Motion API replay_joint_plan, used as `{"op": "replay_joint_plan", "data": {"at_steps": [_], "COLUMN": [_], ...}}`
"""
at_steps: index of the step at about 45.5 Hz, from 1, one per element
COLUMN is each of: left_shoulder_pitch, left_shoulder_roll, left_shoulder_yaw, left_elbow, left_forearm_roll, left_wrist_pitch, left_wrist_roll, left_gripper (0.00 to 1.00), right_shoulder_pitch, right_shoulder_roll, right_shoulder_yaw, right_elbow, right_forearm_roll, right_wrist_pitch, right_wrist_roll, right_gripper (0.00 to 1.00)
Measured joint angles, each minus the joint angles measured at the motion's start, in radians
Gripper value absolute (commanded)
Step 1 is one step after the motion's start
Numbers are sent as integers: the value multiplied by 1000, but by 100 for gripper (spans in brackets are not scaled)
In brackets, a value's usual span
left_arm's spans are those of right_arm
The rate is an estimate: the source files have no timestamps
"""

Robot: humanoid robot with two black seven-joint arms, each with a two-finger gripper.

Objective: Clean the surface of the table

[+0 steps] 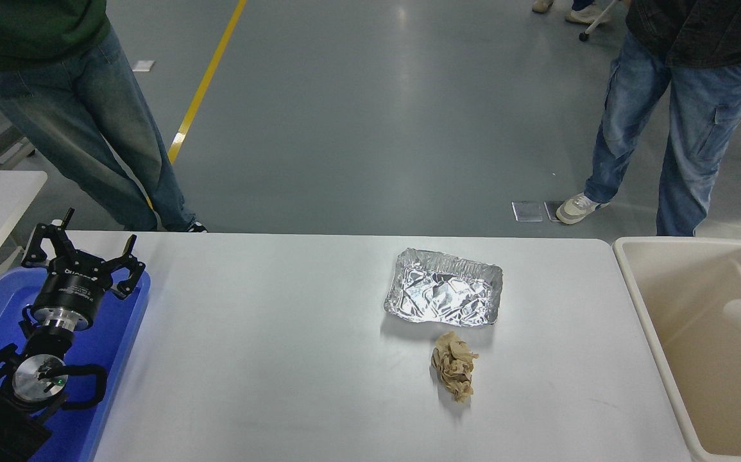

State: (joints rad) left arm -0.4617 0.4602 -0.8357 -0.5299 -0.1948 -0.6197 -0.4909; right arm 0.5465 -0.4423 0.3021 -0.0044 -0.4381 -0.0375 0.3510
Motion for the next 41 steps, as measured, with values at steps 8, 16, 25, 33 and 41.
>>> {"op": "replay_joint_plan", "data": {"at_steps": [8,16,25,33,41], "left_shoulder_pitch": [0,0,0,0,0], "left_shoulder_roll": [0,0,0,0,0], "left_shoulder_yaw": [0,0,1,1,1], "left_elbow": [0,0,1,1,2], "left_forearm_roll": [0,0,0,0,0], "left_wrist_pitch": [0,0,0,2,2], "left_wrist_roll": [0,0,0,0,0], "left_gripper": [100,100,100,100,100], "right_shoulder_pitch": [2,2,6,12,17], "right_shoulder_roll": [6,10,8,6,6], "right_shoulder_yaw": [-9,-15,-16,-9,0], "right_elbow": [-4,-6,-7,-7,-7], "right_forearm_roll": [0,0,1,1,45], "right_wrist_pitch": [-24,-33,-39,-41,-42], "right_wrist_roll": [-4,-6,-7,-7,-7], "right_gripper": [100,100,100,100,100]}}
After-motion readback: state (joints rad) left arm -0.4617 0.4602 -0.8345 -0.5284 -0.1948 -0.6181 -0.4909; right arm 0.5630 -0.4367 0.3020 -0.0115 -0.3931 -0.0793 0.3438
